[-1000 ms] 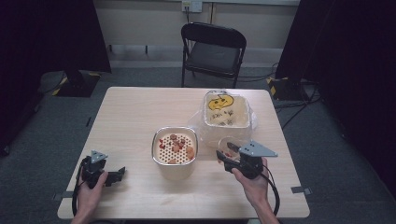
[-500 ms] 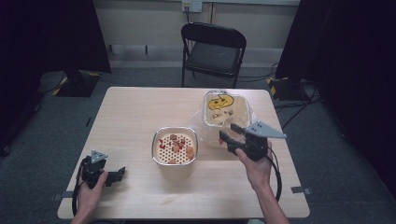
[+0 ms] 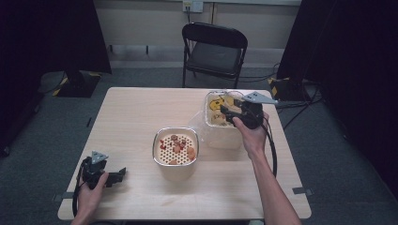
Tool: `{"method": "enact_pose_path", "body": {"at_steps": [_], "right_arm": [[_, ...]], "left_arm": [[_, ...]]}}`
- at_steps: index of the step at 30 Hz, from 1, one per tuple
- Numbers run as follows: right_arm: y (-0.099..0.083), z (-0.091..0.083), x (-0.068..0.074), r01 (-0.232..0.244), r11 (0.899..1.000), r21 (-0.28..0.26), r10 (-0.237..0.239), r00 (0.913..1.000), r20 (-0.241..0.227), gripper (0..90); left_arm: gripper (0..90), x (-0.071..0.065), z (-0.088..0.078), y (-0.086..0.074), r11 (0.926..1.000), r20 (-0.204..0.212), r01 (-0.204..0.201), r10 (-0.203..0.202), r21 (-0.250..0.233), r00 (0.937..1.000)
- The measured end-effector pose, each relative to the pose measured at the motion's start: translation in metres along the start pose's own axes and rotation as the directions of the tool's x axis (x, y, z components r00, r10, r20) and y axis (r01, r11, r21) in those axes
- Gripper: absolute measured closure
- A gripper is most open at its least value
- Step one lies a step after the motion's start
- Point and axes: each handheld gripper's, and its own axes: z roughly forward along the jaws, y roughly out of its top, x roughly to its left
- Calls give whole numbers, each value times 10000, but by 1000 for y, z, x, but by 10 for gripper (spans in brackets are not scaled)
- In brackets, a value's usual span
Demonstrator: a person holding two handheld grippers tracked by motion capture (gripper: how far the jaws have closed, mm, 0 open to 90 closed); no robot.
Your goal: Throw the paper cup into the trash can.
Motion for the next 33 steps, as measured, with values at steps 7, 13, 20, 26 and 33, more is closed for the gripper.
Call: {"method": "enact_pose_path", "body": {"at_steps": [7, 13, 20, 26, 33], "right_arm": [[-1, 13, -2, -241, 9996, 136, 239, 9996, 147, 135], [2, 3, 2, -98, 9999, -90, 98, 9999, -49, 136], [-9, -27, 11, 22, 9998, -187, -24, 9999, -150, 154], [-32, -52, 19, 198, 9998, 55, -197, 9994, -281, 149], [-90, -84, 25, 253, 9956, 899, -245, 9997, -98, 150]], "left_arm": [[0, 0, 0, 0, 10000, -5, -3, 3, 0, 10000], [0, 0, 0, 0, 10000, -4, -3, 3, 0, 10000], [0, 0, 0, 0, 10000, 0, 0, 0, -5, 10000], [0, 0, 0, 0, 10000, -6, 1, -1, 1, 10000], [0, 0, 0, 0, 10000, -6, -1, 1, -2, 10000]]}}
